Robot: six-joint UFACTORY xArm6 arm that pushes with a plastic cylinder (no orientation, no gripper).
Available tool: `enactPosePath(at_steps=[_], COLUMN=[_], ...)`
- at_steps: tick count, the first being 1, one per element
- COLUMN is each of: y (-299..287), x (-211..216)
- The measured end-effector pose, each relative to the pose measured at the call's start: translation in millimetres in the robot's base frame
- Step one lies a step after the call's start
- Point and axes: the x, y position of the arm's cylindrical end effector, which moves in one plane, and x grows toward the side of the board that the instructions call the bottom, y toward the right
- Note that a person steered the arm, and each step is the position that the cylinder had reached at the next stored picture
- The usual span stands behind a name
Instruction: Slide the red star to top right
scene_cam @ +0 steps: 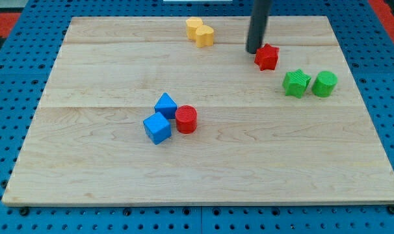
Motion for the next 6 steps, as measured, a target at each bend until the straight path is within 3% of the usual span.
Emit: enactPosePath(at_steps=[1, 2, 3, 4, 5, 6], y=[-28.5, 57.7, 95.5, 113.0, 119.9, 43.9], x=[37.3, 50.3, 27.2, -47.2, -59.1, -21.2])
